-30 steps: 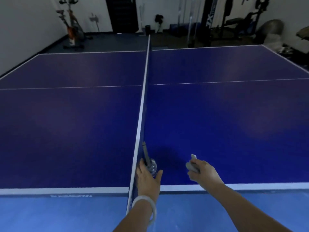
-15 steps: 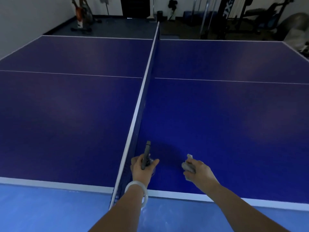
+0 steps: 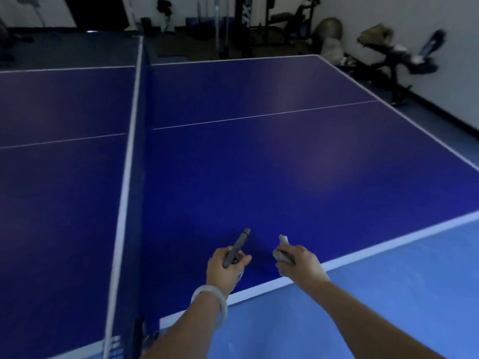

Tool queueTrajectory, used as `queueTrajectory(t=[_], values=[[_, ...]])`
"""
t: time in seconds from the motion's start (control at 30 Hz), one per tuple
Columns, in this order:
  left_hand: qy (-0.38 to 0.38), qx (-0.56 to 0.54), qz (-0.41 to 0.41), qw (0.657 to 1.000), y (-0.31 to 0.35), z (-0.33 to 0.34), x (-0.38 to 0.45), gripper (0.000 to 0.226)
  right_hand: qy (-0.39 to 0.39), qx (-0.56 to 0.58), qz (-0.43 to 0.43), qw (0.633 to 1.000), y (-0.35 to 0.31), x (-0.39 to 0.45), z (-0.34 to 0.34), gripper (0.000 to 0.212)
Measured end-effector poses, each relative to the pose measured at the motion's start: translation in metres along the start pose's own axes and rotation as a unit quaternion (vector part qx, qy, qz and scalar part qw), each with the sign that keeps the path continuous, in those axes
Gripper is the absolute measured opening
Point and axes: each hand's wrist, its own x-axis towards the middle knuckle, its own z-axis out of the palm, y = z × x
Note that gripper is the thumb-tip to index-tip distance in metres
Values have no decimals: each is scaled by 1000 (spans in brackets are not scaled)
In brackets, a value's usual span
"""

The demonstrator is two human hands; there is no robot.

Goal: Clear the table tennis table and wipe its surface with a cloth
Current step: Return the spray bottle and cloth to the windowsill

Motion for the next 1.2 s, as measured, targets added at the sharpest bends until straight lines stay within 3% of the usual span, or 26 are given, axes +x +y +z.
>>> queueTrajectory(t=[0.13,0.27,0.43,0.6,0.77,0.87,1.03,1.2], values=[[-102,55,-17,993,24,63,-1,22,65,9,41,997,44,-29,-50,6],[-156,108,-2,982,53,144,-11,21,149,-20,74,986,91,-62,-108,7],[-217,138,31,966,86,271,-38,19,224,-15,121,967,158,-122,-206,24],[-285,181,59,939,109,412,-88,22,308,9,148,940,230,-210,-312,17],[-346,203,98,911,123,544,-144,23,399,60,206,891,307,-301,-390,27],[-396,221,95,886,125,617,-175,21,430,71,253,864,354,-345,-419,16],[-460,253,113,844,125,738,-209,22,487,132,296,811,432,-395,-463,33],[-527,274,118,796,130,860,-236,22,534,155,354,752,497,-437,-519,30]])
